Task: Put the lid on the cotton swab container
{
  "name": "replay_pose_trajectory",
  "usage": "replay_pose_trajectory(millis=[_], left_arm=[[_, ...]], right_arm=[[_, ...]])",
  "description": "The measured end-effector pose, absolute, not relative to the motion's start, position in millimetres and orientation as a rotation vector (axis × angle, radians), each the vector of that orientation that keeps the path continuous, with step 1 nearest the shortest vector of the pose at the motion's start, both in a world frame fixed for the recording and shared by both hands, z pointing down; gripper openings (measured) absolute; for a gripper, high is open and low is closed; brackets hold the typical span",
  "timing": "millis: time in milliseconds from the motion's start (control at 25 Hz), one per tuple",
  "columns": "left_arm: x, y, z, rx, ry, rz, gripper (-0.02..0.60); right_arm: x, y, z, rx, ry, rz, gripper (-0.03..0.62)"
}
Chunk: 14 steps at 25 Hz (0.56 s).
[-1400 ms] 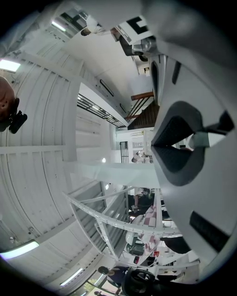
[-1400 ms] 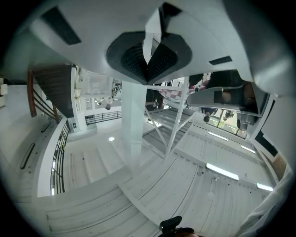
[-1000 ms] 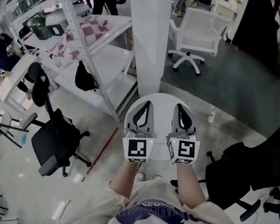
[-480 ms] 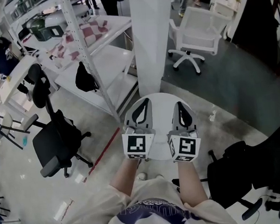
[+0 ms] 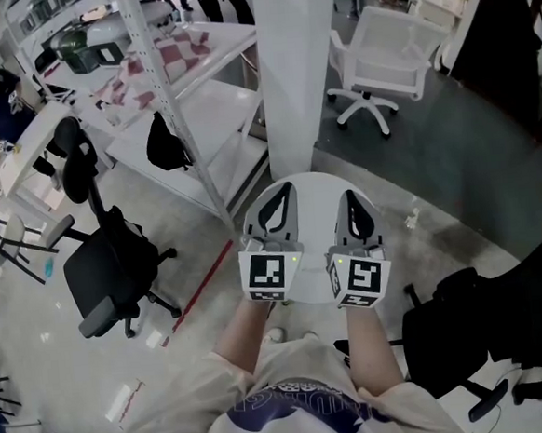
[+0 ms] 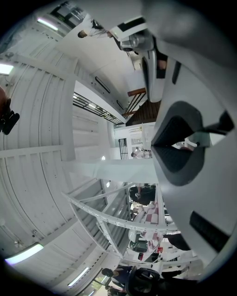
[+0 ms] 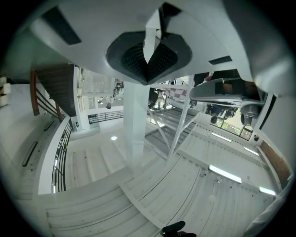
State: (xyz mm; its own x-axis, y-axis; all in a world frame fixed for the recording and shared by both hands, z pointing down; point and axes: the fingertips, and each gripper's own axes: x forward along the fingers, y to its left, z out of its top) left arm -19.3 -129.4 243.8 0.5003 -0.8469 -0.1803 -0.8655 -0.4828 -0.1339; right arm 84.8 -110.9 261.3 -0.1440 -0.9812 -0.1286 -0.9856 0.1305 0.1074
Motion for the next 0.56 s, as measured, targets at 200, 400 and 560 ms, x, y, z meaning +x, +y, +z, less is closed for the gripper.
replay_pose_trajectory(millis=[200,400,560], left_arm=[[-22.5,-131.2,245.3,-2.536,1.468,0.124,-0.003],[-22.9,-131.3,245.0,-2.539,1.466,0.119,-0.003],[-22.2,-131.6,244.7,-2.538,1.463,0.118,-0.003]], right_arm=[[83.7,-112.4,261.9,-2.044,2.345,0.262,0.008],[83.8,-113.1,260.6,-2.049,2.349,0.264,0.008],[86.2,-113.3,259.8,-2.056,2.346,0.265,0.008]])
